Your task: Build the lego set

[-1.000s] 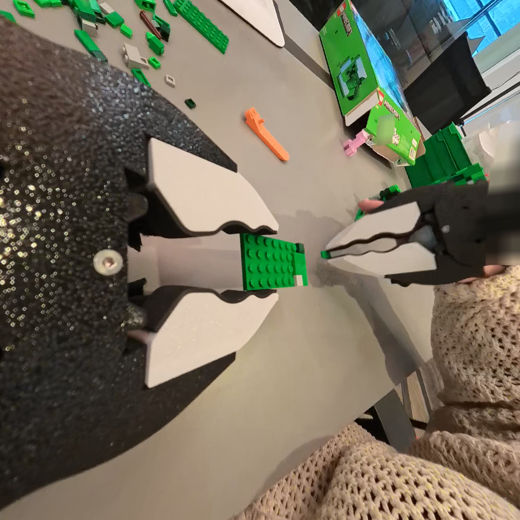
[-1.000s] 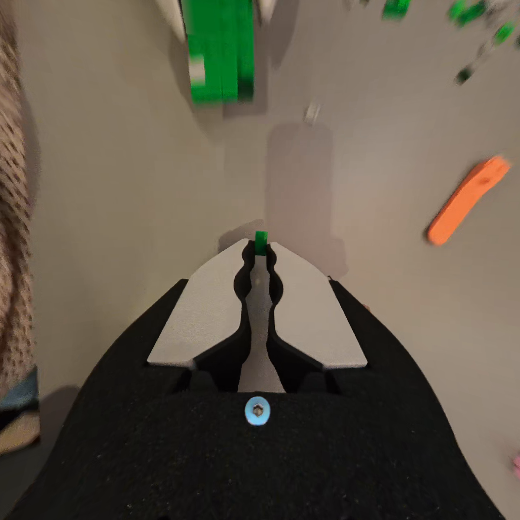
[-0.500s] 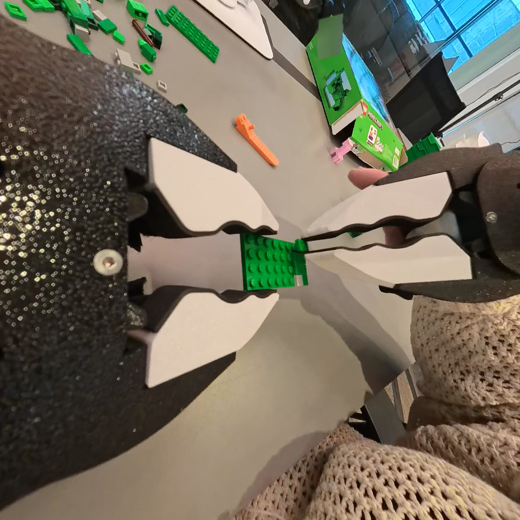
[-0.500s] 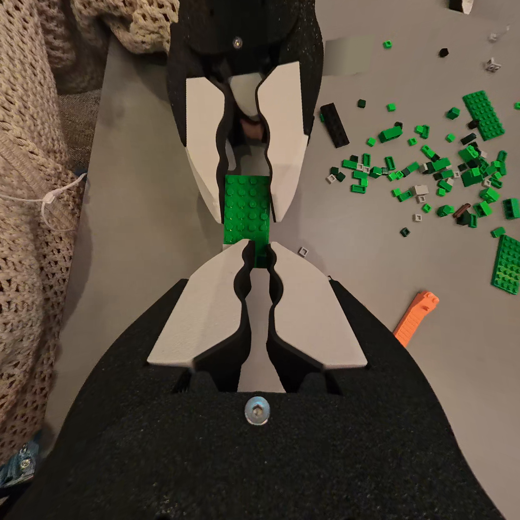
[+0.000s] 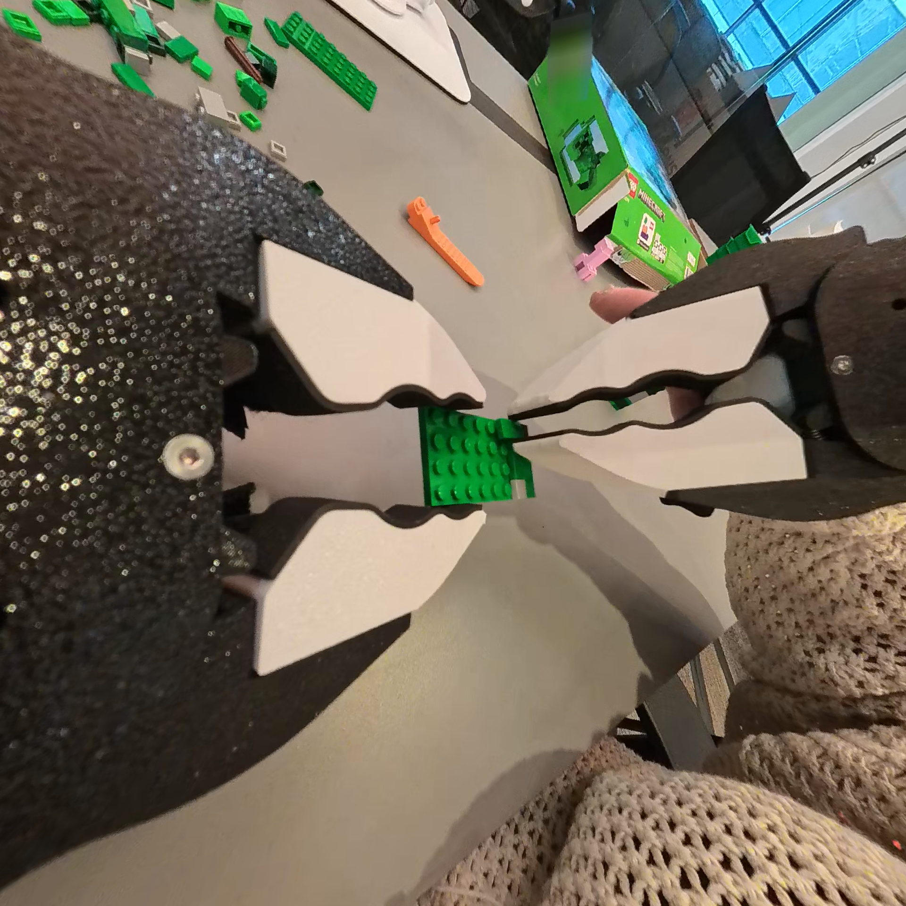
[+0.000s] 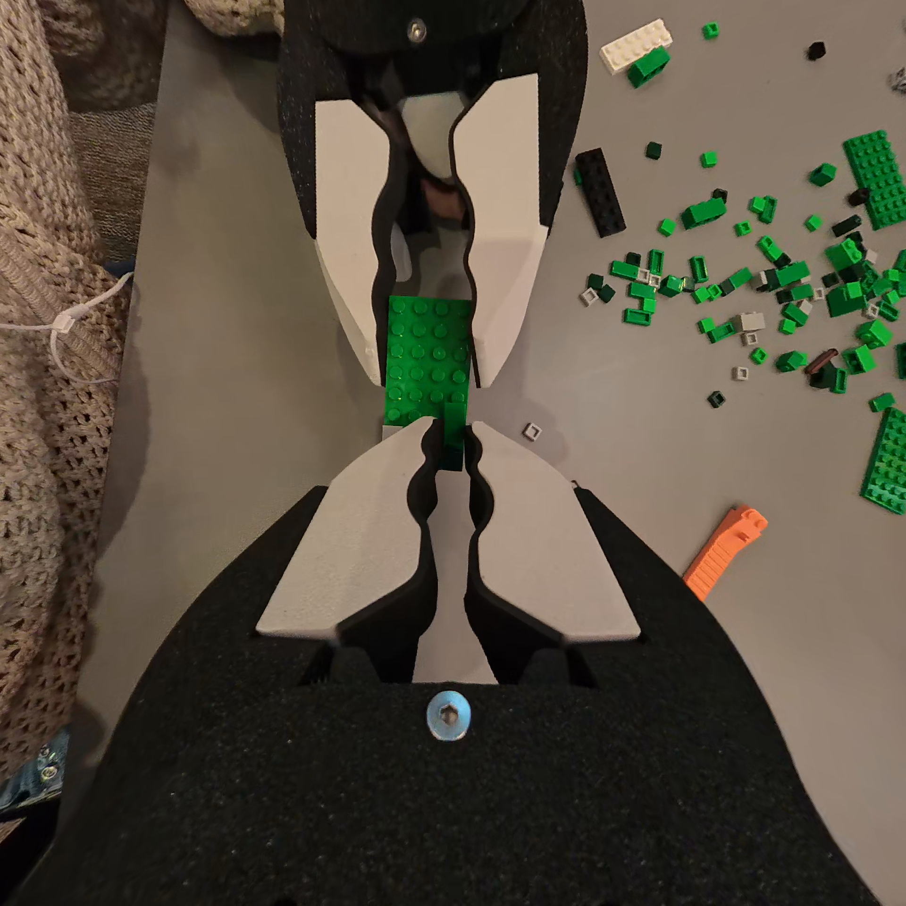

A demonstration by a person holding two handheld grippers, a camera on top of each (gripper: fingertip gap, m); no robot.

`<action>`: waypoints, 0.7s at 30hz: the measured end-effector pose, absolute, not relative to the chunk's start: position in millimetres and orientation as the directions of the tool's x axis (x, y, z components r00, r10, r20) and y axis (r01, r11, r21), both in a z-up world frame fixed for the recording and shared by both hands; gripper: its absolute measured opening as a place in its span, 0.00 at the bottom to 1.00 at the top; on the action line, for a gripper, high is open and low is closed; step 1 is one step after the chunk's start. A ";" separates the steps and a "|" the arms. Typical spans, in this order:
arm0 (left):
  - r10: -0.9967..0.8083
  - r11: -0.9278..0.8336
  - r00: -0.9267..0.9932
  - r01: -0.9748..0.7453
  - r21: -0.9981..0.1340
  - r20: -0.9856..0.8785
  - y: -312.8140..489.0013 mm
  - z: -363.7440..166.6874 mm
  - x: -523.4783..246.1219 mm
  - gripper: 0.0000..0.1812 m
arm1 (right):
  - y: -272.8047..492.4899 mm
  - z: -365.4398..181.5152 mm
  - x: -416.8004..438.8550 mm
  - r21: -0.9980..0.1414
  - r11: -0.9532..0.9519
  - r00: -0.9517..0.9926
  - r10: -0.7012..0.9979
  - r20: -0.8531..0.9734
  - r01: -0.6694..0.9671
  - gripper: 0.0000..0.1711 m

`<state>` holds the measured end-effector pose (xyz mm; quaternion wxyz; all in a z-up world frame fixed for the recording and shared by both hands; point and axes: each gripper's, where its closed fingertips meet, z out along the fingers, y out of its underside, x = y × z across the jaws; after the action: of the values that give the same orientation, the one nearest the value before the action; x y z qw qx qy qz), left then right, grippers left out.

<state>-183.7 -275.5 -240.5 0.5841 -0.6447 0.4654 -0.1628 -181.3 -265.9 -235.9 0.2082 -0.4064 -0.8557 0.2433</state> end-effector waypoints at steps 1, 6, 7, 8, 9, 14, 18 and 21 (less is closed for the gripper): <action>-0.790 0.116 0.513 -0.412 -0.904 -0.335 -275.6 -240.6 -183.5 0.20 | -265.9 -236.3 -181.2 -0.585 0.550 -0.582 0.798 0.157 0.597 0.05; -0.787 0.120 0.516 -0.408 -0.905 -0.336 -275.3 -239.1 -183.6 0.20 | -262.1 -229.4 -179.5 -0.624 0.498 -0.545 0.828 0.135 0.602 0.10; -0.786 0.123 0.517 -0.406 -0.905 -0.339 -275.4 -238.3 -183.7 0.20 | -260.3 -225.3 -179.4 -0.656 0.449 -0.516 0.850 0.105 0.607 0.10; -0.784 0.128 0.518 -0.405 -0.905 -0.343 -275.6 -237.3 -183.6 0.20 | -258.0 -221.1 -179.2 -0.692 0.377 -0.478 0.877 0.053 0.615 0.12; -0.780 0.137 0.519 -0.402 -0.905 -0.349 -275.7 -235.9 -183.5 0.20 | -255.6 -217.0 -179.2 -0.730 0.285 -0.432 0.902 -0.015 0.622 0.14; -0.761 0.186 0.525 -0.387 -0.903 -0.382 -277.6 -227.8 -182.3 0.20 | -254.0 -212.1 -181.3 -0.736 -0.331 -0.173 0.839 -0.516 0.591 0.22; -0.762 0.185 0.525 -0.386 -0.904 -0.380 -277.8 -228.3 -181.3 0.20 | -264.3 -216.0 -182.5 -0.598 -0.575 -0.131 0.651 -0.748 0.558 0.21; -0.758 0.190 0.529 -0.382 -0.905 -0.382 -277.7 -226.8 -181.9 0.20 | -267.0 -222.7 -182.8 -0.527 -0.639 -0.119 0.568 -0.815 0.560 0.18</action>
<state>-181.9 -277.7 -226.8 0.6183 -0.6181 0.4610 -0.1522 -182.8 -267.0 -222.7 0.0031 -0.6638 -0.4248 0.6155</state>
